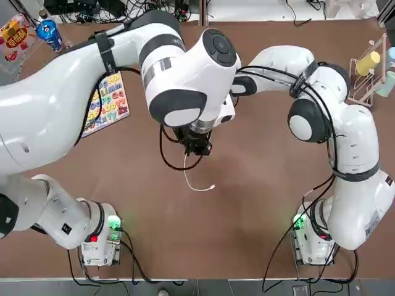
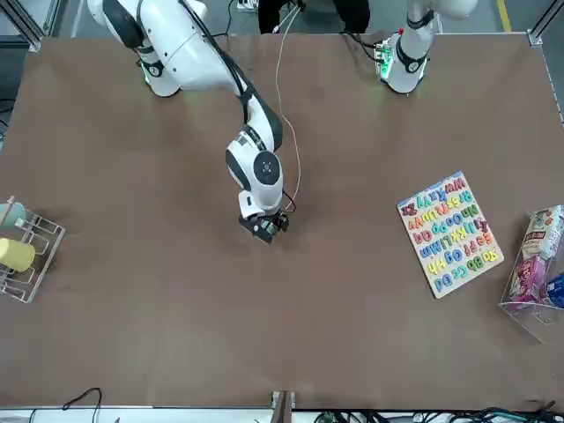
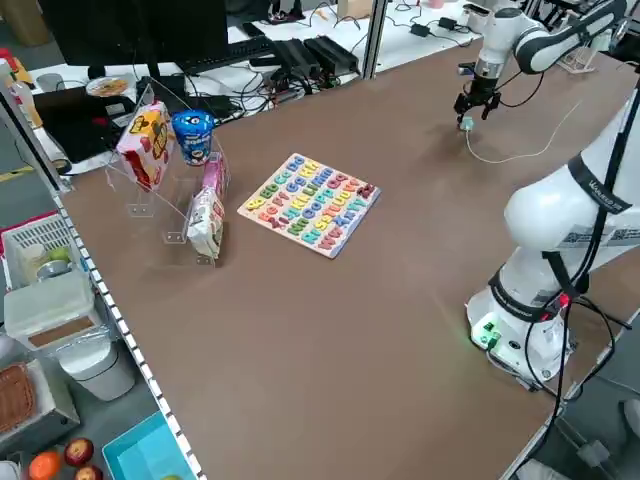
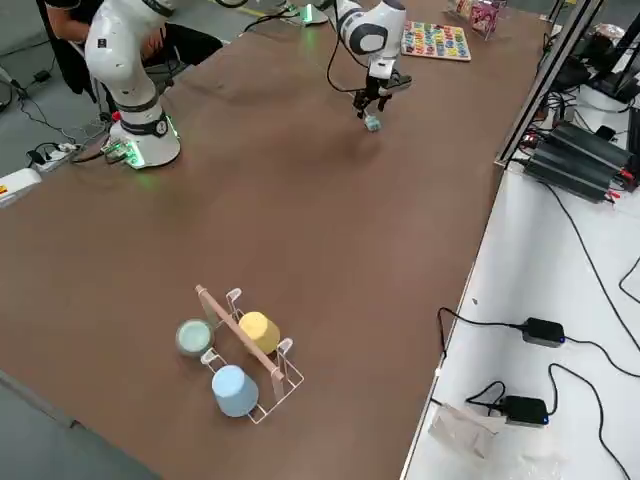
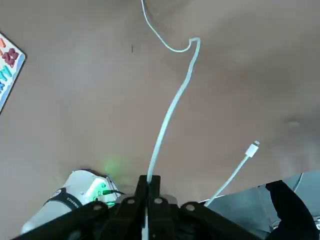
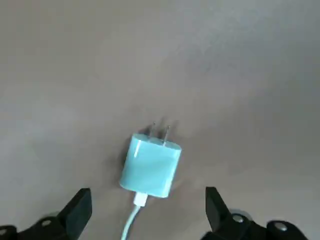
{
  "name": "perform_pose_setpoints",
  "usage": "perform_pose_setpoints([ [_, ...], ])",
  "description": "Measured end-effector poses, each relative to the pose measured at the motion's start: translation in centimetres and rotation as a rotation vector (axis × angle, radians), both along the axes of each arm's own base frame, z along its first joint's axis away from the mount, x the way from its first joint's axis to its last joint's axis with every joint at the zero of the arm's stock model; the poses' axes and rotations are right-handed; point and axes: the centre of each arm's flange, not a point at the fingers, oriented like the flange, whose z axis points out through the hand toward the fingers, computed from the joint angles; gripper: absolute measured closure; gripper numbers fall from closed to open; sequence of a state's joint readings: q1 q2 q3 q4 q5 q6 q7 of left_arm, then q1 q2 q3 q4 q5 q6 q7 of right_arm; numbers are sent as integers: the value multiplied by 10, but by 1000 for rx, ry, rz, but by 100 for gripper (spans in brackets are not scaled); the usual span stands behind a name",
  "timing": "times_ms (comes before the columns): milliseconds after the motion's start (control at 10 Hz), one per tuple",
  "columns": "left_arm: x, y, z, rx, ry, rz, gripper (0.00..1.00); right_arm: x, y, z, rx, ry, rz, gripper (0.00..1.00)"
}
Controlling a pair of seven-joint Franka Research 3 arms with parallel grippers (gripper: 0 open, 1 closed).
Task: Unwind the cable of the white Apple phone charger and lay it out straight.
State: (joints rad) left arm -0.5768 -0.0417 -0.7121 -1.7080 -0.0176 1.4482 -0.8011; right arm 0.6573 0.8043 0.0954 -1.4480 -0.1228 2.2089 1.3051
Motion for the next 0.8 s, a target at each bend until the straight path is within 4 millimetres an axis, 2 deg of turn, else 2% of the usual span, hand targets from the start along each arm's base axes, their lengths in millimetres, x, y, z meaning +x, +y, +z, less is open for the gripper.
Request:
perform_pose_setpoints([
  [300,0,-2,8,-25,1,-40,97,5,-2,-3,-1,-3,-15,0],
  [800,5,-2,14,-39,2,-55,97,0,1,-9,-9,2,-5,0],
])
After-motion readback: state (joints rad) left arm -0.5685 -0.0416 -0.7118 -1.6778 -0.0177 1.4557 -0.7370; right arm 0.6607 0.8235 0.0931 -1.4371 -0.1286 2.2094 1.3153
